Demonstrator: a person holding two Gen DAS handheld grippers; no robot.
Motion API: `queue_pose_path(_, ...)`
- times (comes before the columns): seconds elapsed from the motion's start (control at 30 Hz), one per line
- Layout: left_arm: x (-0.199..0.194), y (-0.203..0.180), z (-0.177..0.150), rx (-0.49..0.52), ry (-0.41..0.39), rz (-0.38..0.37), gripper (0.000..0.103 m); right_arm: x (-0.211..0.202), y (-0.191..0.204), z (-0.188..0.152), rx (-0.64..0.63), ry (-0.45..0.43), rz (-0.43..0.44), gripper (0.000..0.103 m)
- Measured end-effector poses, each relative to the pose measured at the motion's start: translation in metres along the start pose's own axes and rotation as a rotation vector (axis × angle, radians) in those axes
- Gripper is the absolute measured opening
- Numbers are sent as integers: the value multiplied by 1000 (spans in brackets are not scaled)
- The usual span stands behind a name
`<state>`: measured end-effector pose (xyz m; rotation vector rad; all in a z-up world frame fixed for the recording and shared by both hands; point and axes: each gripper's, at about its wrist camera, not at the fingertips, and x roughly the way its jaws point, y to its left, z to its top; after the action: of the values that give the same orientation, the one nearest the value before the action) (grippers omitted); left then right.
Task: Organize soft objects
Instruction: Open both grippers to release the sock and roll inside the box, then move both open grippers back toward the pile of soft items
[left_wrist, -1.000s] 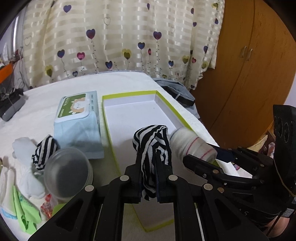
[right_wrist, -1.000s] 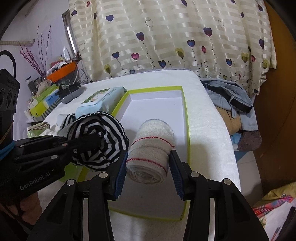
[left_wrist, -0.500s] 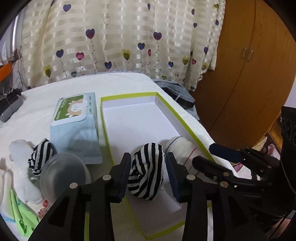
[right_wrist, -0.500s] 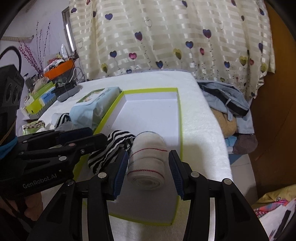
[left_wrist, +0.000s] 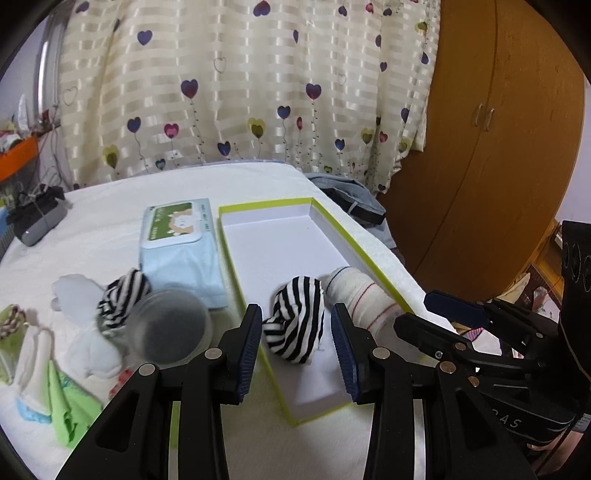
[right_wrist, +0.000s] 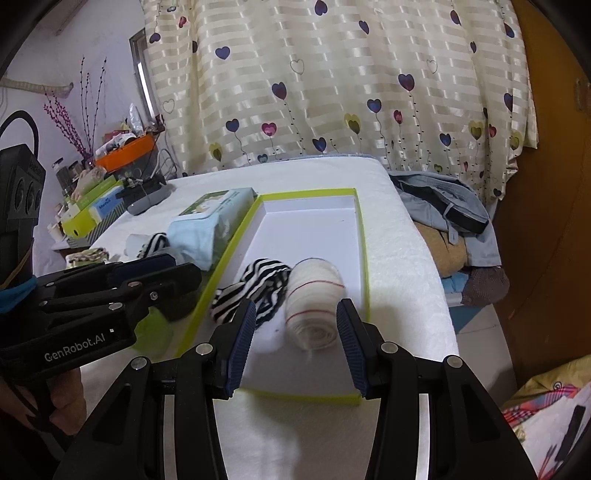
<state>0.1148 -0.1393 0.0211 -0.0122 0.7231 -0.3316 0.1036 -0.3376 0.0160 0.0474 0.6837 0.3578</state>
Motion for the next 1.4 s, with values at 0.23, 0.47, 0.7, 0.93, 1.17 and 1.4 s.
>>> queue_pose_path(0.23,-27,7,-12,-4,-22,18,37,-15,19,-8,-15,-23,-2,57)
queue_pose_path(0.47,-42,19,-23,-15,-24,29,37,-23,31,-15,1,-14,-8,57)
queue_pose_path(0.7,-55,33,-34,-25,-30,38,37,-31,45,-22,-7,-13,-19,57)
queue_pose_path(0.93,-67,46,-42,-35,-37,51,37,-34,64,-26,-36,-12,-10,57)
queue_pose_path(1.17,-75,57,-48,-48,-43,70,37,-36,79,-26,-55,-20,8,57)
queue_pose_path(1.4,-79,69,-53,-72,-44,85,37,-32,91,-25,-76,-8,18,57)
